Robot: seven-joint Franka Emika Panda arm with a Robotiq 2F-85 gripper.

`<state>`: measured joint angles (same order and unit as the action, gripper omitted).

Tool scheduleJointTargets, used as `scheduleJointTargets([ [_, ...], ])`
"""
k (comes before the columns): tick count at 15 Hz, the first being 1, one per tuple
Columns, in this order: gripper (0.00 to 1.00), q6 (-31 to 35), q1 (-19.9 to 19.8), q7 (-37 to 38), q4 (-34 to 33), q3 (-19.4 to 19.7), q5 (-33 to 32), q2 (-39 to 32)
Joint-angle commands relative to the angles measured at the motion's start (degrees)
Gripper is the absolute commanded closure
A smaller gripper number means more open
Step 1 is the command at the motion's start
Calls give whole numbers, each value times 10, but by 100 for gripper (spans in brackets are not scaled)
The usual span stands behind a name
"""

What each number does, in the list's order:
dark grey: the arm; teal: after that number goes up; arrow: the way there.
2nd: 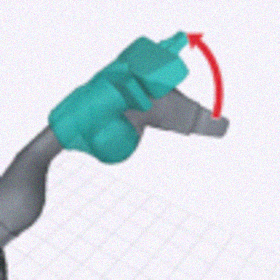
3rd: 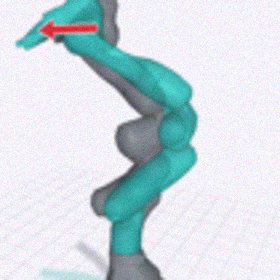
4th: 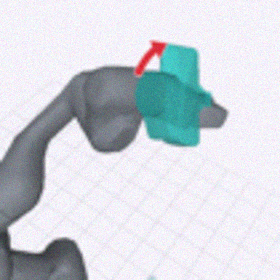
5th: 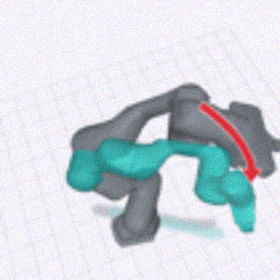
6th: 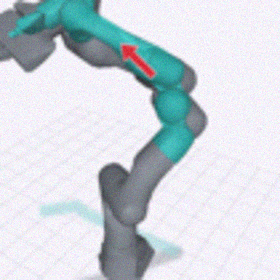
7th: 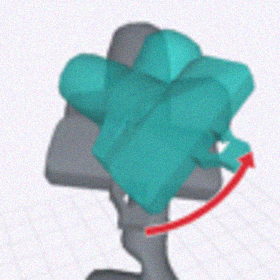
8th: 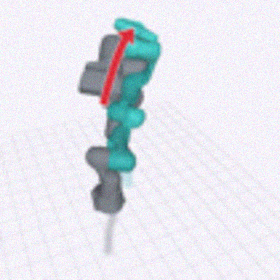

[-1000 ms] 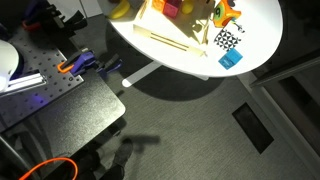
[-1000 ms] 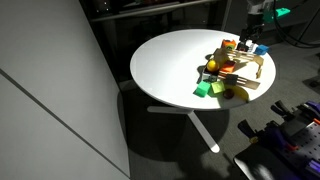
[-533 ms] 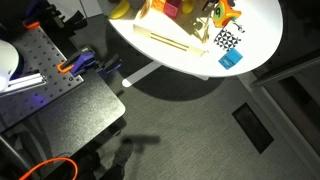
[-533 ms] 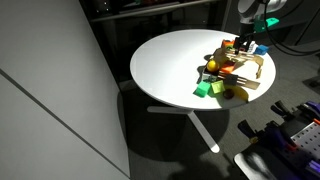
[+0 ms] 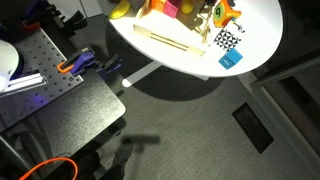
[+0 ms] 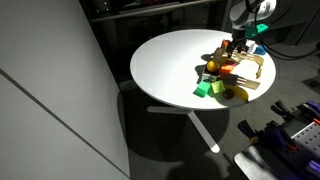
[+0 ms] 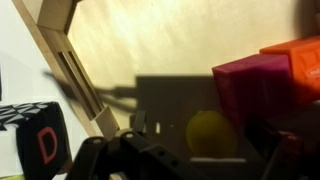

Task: Remove the lemon from the box

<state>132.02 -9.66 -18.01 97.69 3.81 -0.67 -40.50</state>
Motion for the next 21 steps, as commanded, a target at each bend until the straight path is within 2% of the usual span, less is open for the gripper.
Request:
scheduleJointTargets([
  [1, 0, -5, 3, 17, -47, -6, -12, -32],
  [11, 0, -11, 12, 19, -100, -9, -13, -80],
  [12, 25, -14, 11, 20, -104, -9, -13, -82],
  [13, 26, -17, 12, 22, -106, -8, -13, -83],
  [18, 67, -28, 15, 36, -105, -6, -13, -73],
  [21, 68, -35, 18, 45, -103, -4, -14, -60],
])
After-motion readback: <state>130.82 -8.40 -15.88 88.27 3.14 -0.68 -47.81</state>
